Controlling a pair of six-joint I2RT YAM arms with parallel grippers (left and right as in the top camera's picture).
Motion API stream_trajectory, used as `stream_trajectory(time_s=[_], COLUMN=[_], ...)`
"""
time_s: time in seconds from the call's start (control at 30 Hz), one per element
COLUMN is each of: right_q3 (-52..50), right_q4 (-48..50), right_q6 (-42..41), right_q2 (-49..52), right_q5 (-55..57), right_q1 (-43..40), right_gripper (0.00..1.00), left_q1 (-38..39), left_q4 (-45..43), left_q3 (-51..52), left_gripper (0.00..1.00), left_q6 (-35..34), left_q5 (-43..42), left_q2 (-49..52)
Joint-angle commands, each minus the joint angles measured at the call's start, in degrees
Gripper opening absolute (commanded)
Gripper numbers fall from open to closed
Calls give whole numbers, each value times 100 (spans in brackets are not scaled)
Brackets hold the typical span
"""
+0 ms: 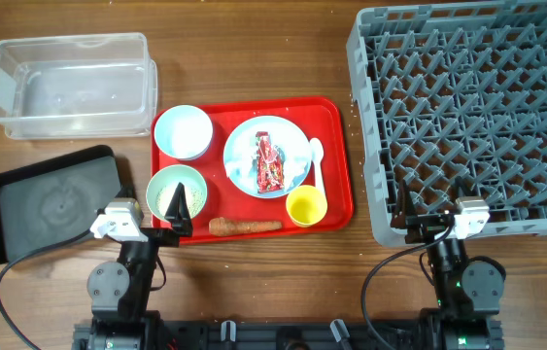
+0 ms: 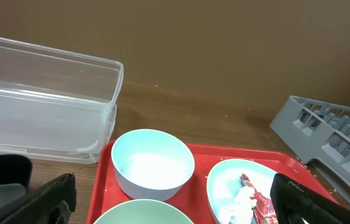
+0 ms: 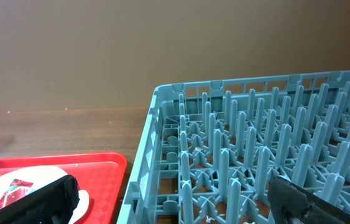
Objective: Sort waste into correct bins and load items into the dishwasher rack
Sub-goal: 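Raise both arms from rest toward the red tray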
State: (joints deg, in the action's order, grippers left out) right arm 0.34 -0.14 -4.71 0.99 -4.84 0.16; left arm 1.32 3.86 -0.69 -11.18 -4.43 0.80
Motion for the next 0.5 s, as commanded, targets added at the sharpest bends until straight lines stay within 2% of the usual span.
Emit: stream_trajectory(time_s=[0.0,0.17,0.33,0.47], right_q3=[-2,-2,7,367], right_q4=[31,31,22,-387], right_q6=[-20,-57,-507,-422], right_q2=[-20,-20,-20,15], right_q5=[55,52,42,48], right_q1=[-24,-24,-24,-24], right_gripper=[100,100,100,100], left_q1=[-48,-48,-48,-48], left_q4=[4,2,0,-15], left_q3=[37,37,37,7], left_gripper=[100,100,100,100], left_q6=[114,111,111,-70], left_q5=[-68,-68,-66,-66], left_q2=[-42,-42,-42,-42])
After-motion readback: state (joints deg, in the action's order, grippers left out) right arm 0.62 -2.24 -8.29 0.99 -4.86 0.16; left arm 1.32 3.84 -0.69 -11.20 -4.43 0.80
